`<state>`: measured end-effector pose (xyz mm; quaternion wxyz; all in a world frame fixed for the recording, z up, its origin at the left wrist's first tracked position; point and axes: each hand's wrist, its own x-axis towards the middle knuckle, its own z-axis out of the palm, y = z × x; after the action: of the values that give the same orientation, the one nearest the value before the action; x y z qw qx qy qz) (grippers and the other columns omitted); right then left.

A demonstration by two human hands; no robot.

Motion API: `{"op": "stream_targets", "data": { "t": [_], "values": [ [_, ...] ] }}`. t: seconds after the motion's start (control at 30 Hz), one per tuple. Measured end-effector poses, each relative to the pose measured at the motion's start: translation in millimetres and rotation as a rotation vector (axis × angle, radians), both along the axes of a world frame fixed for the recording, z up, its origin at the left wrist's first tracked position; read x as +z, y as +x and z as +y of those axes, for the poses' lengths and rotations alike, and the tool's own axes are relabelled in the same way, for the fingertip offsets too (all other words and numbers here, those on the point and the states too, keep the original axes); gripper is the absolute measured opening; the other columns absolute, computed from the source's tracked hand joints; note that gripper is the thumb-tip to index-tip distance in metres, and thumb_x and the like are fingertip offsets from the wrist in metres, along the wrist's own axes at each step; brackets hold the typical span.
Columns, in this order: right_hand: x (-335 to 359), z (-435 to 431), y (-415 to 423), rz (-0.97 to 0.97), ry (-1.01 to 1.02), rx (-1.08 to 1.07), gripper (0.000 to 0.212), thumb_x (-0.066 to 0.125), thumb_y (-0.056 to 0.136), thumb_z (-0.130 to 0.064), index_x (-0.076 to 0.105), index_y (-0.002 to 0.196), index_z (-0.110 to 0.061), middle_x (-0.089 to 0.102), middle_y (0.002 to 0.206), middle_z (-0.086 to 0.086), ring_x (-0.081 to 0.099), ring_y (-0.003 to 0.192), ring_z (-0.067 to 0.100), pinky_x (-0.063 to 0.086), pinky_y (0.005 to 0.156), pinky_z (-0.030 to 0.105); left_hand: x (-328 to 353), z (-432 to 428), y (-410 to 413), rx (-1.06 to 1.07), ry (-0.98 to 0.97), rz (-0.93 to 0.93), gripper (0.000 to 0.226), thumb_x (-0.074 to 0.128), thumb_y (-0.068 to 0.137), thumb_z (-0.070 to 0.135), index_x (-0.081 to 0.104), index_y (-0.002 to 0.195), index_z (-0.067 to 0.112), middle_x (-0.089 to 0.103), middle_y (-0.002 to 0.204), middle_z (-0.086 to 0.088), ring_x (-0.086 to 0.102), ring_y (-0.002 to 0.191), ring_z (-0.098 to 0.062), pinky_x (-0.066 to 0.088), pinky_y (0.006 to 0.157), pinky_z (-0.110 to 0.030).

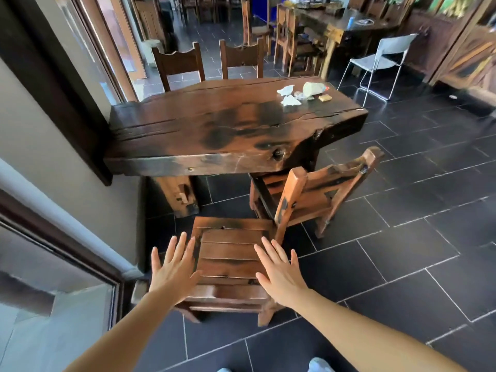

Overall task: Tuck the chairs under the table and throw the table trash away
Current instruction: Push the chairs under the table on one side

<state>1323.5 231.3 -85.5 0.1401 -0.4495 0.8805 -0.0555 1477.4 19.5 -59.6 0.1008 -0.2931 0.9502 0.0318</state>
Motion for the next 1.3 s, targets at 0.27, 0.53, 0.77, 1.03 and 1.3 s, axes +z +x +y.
{"op": "stream_targets", "data": {
  "t": [0.27,0.53,0.77,1.03,1.3],
  "values": [
    [-32.7,6.8,34.8,-0.110,0.195,-0.224,0.076,0.053,0.091,-0.043,0.009,0.150,-0.023,-0.009,0.160,-0.001,-0.006,0.146,0.023,0.018,0.110,0.061,-44.9,-72.7,65.1,-0.017,0.094,-0.208,0.086,0.044,0.086,0.060,0.002,0.149,0.020,-0.008,0.159,-0.002,-0.006,0.146,-0.022,0.004,0.116,-0.052],
    [-48.8,0.2,38.6,0.023,0.210,-0.235,0.081,0.089,0.055,-0.031,0.053,0.127,-0.019,0.045,0.142,0.011,0.048,0.124,0.032,0.053,0.084,0.046,-84.9,-90.8,84.2,-0.088,0.122,-0.102,0.091,0.090,0.023,0.021,0.052,0.105,0.018,0.046,0.108,-0.004,0.050,0.095,-0.028,0.056,0.061,-0.043],
    [-58.5,0.8,29.9,0.123,0.178,-0.178,0.068,0.092,0.039,-0.031,0.059,0.098,-0.025,0.059,0.126,0.007,0.056,0.117,0.029,0.045,0.089,0.064,-98.0,-100.0,83.9,-0.145,0.170,0.108,0.072,0.081,0.037,-0.004,0.051,0.096,0.025,0.038,0.098,0.006,0.038,0.086,-0.021,0.051,0.037,-0.033],
    [-50.3,-14.9,-18.2,0.148,0.236,-0.134,0.057,0.080,0.070,-0.028,0.056,0.120,-0.019,0.036,0.150,0.013,0.026,0.141,0.035,0.024,0.107,0.063,-92.8,-105.8,52.1,-0.125,0.180,0.007,0.067,0.088,0.039,0.015,0.053,0.094,0.028,0.037,0.094,0.009,0.039,0.085,-0.017,0.048,0.036,-0.030],
    [-49.4,-37.3,-79.6,0.144,0.225,-0.066,0.060,0.063,0.087,-0.030,0.037,0.139,-0.019,0.011,0.159,0.010,-0.004,0.146,0.031,0.007,0.114,0.057,-79.7,-104.2,5.3,-0.088,0.128,-0.021,0.049,0.065,0.080,0.025,0.039,0.122,0.031,0.038,0.121,0.008,0.037,0.113,-0.017,0.051,0.075,-0.030]
  ]
}}
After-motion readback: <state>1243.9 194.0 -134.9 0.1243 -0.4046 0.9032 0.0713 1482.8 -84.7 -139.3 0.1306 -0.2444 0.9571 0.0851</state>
